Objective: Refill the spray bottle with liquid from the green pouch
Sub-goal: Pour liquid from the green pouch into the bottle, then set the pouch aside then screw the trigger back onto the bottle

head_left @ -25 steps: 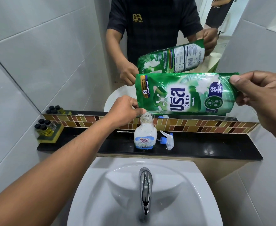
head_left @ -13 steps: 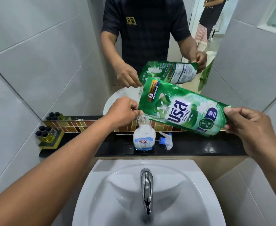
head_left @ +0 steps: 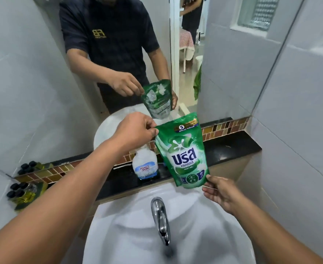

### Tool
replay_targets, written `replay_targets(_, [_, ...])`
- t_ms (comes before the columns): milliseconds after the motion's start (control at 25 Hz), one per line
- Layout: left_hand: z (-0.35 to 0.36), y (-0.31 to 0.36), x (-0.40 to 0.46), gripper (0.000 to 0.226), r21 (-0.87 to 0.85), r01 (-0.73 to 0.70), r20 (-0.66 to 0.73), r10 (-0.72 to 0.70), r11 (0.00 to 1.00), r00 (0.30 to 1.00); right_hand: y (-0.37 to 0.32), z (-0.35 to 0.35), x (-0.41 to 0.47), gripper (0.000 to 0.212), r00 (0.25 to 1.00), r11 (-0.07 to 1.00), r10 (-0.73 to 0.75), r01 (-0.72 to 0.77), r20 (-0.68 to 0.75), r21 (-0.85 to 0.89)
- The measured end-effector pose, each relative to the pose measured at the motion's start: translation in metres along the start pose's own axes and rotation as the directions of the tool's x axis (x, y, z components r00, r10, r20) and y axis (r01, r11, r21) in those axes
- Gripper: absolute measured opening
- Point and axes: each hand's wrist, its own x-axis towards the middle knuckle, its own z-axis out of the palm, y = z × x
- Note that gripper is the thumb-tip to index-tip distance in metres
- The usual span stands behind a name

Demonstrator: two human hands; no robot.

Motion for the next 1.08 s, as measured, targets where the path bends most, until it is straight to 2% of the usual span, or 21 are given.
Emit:
replay_targets(160, [0.016,0.055,0.006,0.018,0.010,-0.099,0.013,0.099,0.995,0.995,-0.010,-0.024,0.009,0.017,0.998,0.990,0.009,0.000,-0.059,0.140])
replay_targets(360, [0.054,0.159,0.057,0.015,0.009,-0.206,-0.041,0.206,0.979,0.978,-0.084,-0.083,0.042,0.007,0.979,0.943,-0.112,0.159,-0.173,0.291])
replay_targets(400, [0.069,0.178,0.067,0.013,0.021,-0.217,-0.041,0.217,0.976,0.975,-0.093,-0.097,0.054,0.013,0.975,0.935,-0.115,0.171,-0.190,0.310])
replay_targets(560, [0.129,0.224,0.099,0.017,0.069,-0.189,0.001,0.189,0.980,0.982,-0.111,-0.133,0.102,0.033,0.978,0.932,-0.079,0.141,-0.194,0.335])
replay_targets(720, [0.168,0.251,0.139,0.021,0.040,-0.132,-0.028,0.133,0.990,0.991,-0.138,-0.154,0.138,0.035,0.967,0.904,-0.090,0.179,-0.237,0.388])
replay_targets(880, [0.192,0.258,0.162,0.024,-0.075,-0.115,-0.020,0.114,0.991,0.993,-0.142,-0.154,0.149,0.041,0.930,0.918,-0.190,0.282,-0.316,0.279])
replay_targets(1000, [0.206,0.242,0.152,0.038,-0.162,-0.120,-0.009,0.121,0.979,0.993,-0.118,-0.137,0.148,0.032,0.906,0.943,-0.243,0.304,-0.348,0.132])
replay_targets(1080, [0.212,0.221,0.129,0.038,-0.245,-0.112,0.007,0.118,0.963,0.993,-0.101,-0.127,0.142,0.024,0.892,0.945,-0.297,0.327,-0.340,0.032])
